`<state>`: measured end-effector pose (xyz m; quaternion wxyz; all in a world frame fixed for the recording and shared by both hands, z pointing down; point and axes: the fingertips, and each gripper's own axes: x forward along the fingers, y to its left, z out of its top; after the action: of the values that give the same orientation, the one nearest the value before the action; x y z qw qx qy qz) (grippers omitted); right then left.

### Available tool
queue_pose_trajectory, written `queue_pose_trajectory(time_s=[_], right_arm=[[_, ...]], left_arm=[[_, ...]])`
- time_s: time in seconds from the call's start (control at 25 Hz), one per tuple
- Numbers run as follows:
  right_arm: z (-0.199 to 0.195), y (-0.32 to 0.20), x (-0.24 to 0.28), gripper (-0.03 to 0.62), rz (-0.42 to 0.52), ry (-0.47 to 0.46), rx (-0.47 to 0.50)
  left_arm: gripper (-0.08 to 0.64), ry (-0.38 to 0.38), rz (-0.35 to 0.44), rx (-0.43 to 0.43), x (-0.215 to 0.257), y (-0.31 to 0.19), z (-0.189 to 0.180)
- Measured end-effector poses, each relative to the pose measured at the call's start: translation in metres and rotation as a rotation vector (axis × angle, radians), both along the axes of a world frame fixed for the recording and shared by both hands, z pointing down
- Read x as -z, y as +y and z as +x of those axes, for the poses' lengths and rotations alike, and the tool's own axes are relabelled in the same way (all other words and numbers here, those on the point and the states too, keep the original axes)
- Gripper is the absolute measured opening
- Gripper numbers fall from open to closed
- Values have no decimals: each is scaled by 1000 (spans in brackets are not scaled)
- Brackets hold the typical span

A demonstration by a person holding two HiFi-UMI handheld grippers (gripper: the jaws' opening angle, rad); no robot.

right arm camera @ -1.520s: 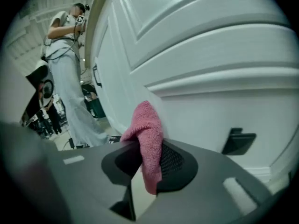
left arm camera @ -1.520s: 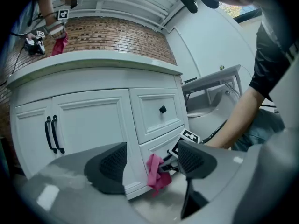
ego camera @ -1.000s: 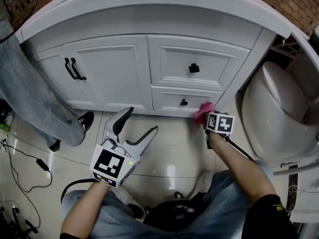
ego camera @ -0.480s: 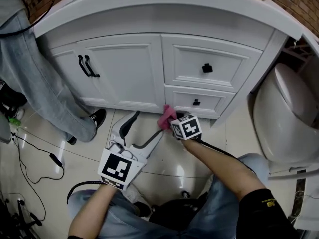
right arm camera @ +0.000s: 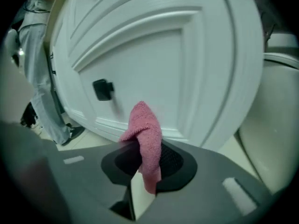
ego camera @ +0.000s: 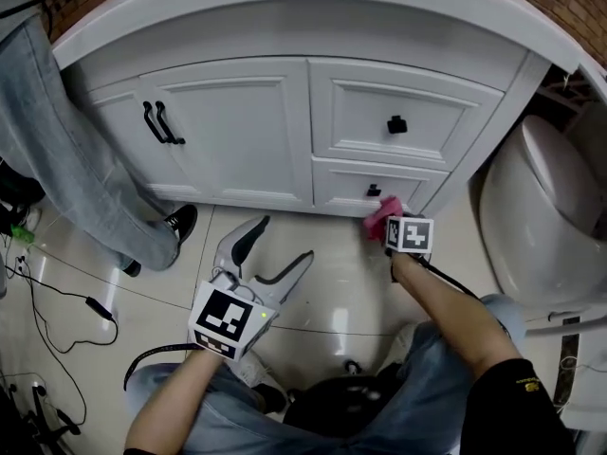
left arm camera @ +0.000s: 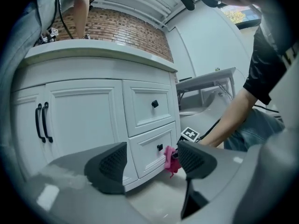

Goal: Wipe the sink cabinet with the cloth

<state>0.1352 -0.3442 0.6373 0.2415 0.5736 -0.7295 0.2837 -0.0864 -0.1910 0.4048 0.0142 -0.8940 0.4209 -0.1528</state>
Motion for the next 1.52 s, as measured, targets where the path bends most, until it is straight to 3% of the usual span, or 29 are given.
queue_pose_trajectory(time_s=[0.16, 0.28, 0.4, 0.64, 0.76, 0.84, 1.0, 1.28, 1.4, 1.52], right_arm=[[66, 6, 0, 71, -2, 61, -124], [60, 8, -3, 71, -7, 55, -102], [4, 8, -6, 71, 8, -48, 44], [-161, 12, 8, 71, 84, -180, 491], [-210, 16, 10, 71, 83, -184, 594], [-217, 15, 4, 71, 74, -157, 608], [-169, 6, -13, 71, 37, -55, 528], [13, 5, -19, 71, -60, 106, 108], [76, 14, -14, 71, -65, 107, -43], [81, 22, -3, 71, -59, 5, -71]], left_arm=[[342, 30, 16, -36, 11, -3, 20], [343, 31, 31, -63, 17, -4, 33], [344, 31, 34, -65, 19, -5, 37], [344, -20, 15, -18, 6, -6, 25], [344, -16, 8, 18, 3, -4, 13], [344, -22, 4, 34, 1, -5, 4], [344, -25, 7, 25, 1, -8, 0], [344, -27, -4, -70, -3, -6, 24], [344, -27, 0, -99, 4, -4, 42], [343, -5, 35, -67, 30, -10, 55]])
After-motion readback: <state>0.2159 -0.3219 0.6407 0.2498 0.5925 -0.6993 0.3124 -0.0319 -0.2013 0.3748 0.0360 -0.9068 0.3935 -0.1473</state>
